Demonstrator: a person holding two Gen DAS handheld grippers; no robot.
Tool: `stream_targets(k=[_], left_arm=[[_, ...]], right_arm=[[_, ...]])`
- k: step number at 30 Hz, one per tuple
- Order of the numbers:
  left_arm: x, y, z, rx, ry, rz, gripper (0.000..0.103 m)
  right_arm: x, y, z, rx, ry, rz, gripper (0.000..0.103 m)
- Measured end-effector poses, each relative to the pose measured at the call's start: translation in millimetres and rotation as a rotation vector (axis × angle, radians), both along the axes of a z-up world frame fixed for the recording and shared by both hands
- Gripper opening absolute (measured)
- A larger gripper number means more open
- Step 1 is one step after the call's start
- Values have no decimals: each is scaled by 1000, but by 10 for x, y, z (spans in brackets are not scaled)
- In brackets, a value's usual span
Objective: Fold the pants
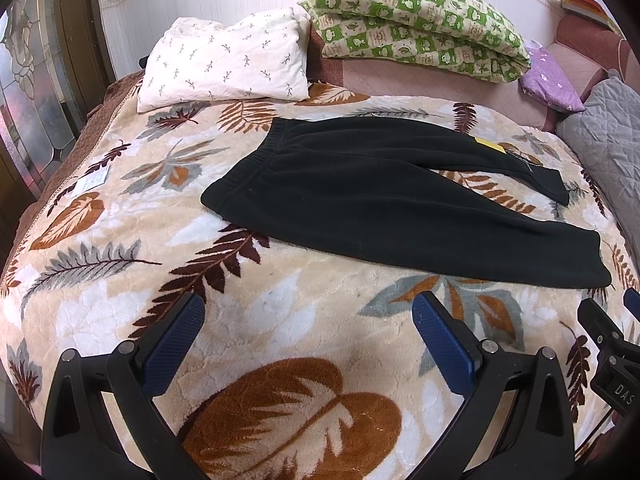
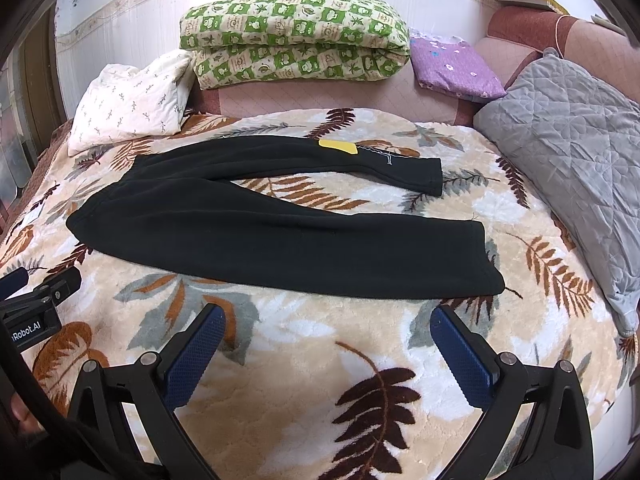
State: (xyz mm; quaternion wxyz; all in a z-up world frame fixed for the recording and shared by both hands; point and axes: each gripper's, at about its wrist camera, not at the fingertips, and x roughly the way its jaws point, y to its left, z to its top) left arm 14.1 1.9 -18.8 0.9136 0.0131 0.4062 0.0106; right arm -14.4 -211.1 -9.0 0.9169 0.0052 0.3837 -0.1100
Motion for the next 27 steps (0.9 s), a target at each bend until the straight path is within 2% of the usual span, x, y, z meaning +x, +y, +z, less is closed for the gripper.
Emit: stream_targets(k=[17, 27], left_arm=[[50, -17, -23, 6, 7, -3, 103], [281, -39, -6, 13, 73, -15, 103]], right_arm=[[43, -34, -10, 7, 7, -2, 103], [145, -115, 10, 68, 36, 29, 102]])
